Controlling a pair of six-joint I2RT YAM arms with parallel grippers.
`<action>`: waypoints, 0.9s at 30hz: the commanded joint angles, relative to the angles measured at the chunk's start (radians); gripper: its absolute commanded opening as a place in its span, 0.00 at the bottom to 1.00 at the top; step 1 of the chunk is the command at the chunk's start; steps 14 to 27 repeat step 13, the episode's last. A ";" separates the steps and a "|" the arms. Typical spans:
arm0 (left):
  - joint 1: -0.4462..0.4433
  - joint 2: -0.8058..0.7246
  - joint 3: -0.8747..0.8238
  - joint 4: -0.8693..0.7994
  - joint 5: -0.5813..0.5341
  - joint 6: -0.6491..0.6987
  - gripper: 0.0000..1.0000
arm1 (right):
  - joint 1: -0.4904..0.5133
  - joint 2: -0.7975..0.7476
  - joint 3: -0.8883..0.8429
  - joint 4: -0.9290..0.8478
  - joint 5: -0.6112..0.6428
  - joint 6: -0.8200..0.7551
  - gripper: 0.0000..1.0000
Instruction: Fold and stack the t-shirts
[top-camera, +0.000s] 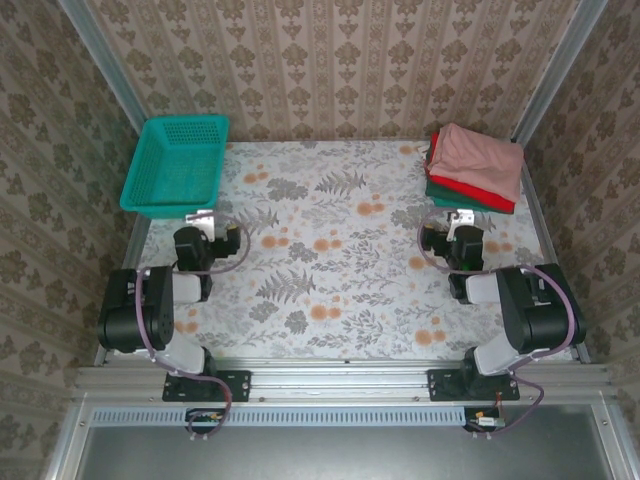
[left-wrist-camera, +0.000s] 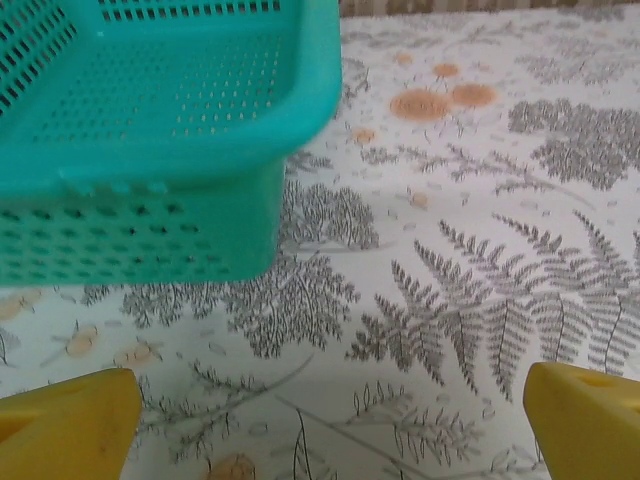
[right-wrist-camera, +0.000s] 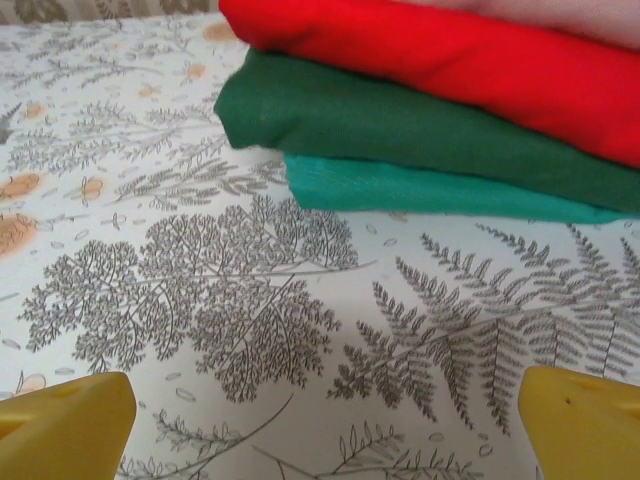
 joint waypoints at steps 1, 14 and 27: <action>0.002 -0.014 0.006 0.008 -0.021 0.028 1.00 | 0.004 -0.008 0.018 0.055 0.011 -0.019 1.00; 0.000 -0.012 0.004 0.011 -0.022 0.028 1.00 | 0.005 -0.010 0.025 0.042 -0.012 -0.030 1.00; 0.000 -0.012 0.004 0.011 -0.022 0.028 1.00 | 0.005 -0.010 0.025 0.042 -0.012 -0.030 1.00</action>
